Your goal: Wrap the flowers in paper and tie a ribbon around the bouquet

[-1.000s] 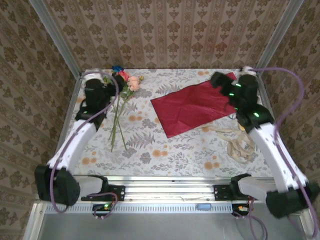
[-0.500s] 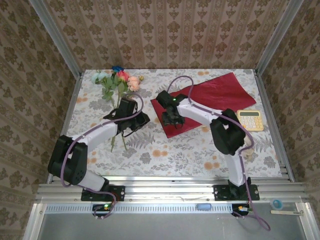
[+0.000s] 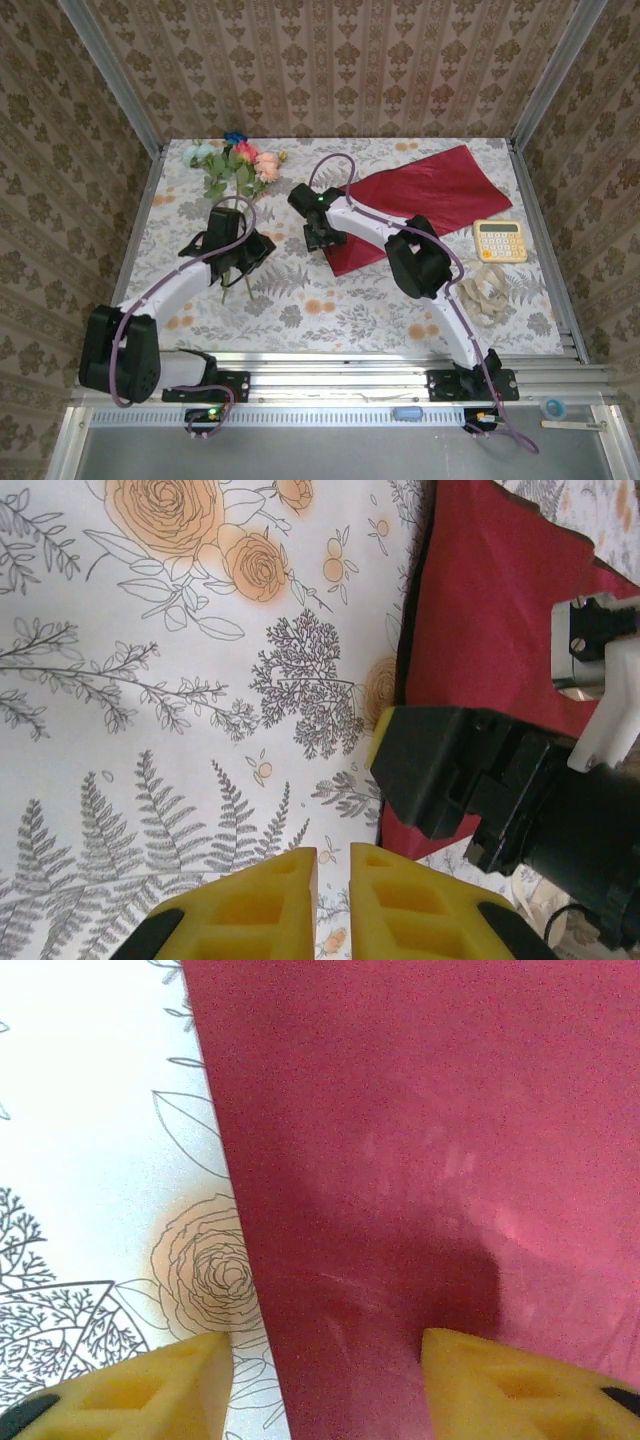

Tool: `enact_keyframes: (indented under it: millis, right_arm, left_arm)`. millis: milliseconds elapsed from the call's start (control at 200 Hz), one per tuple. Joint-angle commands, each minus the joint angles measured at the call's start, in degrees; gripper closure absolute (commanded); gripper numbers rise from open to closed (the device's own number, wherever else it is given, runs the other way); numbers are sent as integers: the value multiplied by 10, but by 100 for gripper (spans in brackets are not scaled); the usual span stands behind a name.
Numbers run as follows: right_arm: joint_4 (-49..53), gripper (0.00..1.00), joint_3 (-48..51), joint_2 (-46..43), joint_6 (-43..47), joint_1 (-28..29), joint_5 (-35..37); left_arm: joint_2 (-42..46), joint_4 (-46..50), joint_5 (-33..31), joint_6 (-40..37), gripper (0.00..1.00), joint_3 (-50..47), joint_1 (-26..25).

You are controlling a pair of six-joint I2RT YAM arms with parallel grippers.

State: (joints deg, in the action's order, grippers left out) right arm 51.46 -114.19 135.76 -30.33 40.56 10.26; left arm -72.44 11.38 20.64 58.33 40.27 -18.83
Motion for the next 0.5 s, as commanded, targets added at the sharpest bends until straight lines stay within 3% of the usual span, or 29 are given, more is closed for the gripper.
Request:
enact_keyframes:
  millis: [0,220,495]
  right_arm:
    - [27,58,-11,15,1,0,18]
    - [14,80,5,-2,2,0,19]
    - [-15,92,31,-44,-1,1,2]
  left_arm:
    - [24,26,18,-3,87,-14,9]
    - [37,31,26,-7,87,-20,15]
    - [32,18,32,-2,88,-23,13]
